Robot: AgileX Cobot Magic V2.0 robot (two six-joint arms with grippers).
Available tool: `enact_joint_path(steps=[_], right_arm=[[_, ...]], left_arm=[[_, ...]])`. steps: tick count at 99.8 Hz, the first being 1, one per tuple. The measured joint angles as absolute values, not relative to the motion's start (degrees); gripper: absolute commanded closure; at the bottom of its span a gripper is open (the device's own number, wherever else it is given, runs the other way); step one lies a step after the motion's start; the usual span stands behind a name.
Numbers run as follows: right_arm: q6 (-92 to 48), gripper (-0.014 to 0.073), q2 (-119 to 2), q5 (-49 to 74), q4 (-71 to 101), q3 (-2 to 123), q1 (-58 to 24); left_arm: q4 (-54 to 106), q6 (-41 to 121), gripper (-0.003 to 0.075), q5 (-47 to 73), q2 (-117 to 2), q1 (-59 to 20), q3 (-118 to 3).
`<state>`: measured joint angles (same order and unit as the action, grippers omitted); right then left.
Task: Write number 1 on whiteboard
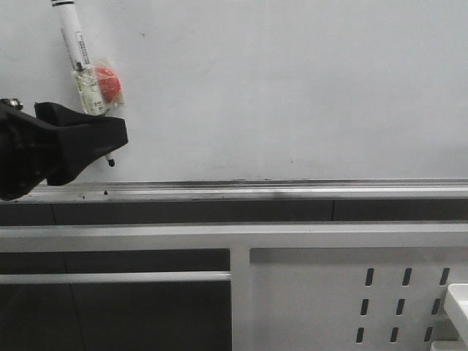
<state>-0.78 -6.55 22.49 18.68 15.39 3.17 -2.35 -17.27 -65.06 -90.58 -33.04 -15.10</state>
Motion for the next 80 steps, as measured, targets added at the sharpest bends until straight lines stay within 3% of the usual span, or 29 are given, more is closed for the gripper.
enact_joint_path(steps=[7, 37, 60, 69, 80], right_arm=[[-0.8, 0.0663, -6.6, 22.5, 19.1, 15.4, 3.2], [-0.9, 0.0663, -6.6, 28.1, 19.7, 18.1, 2.6], [-7.5, 0.0657, -9.6, 35.5, 20.3, 21.7, -9.8], [-14.2, 0.0585, -13.4, 39.8, 20.3, 24.8, -15.1], [-20.4, 0.0407, -18.6, 43.0, 20.3, 29.7, -20.4]], left_arm=[[-2.4, -17.3, 0.0742, -65.1, -90.6, -33.0, -15.1], [-6.0, -17.3, 0.074, -65.2, -90.6, -33.0, -15.1], [-20.2, -17.0, 0.074, -65.2, -90.6, -33.0, -15.1], [-26.5, -16.9, 0.074, -64.9, -90.1, -33.0, -15.3], [-33.6, -16.0, 0.074, -59.6, -87.0, -33.1, -16.8]])
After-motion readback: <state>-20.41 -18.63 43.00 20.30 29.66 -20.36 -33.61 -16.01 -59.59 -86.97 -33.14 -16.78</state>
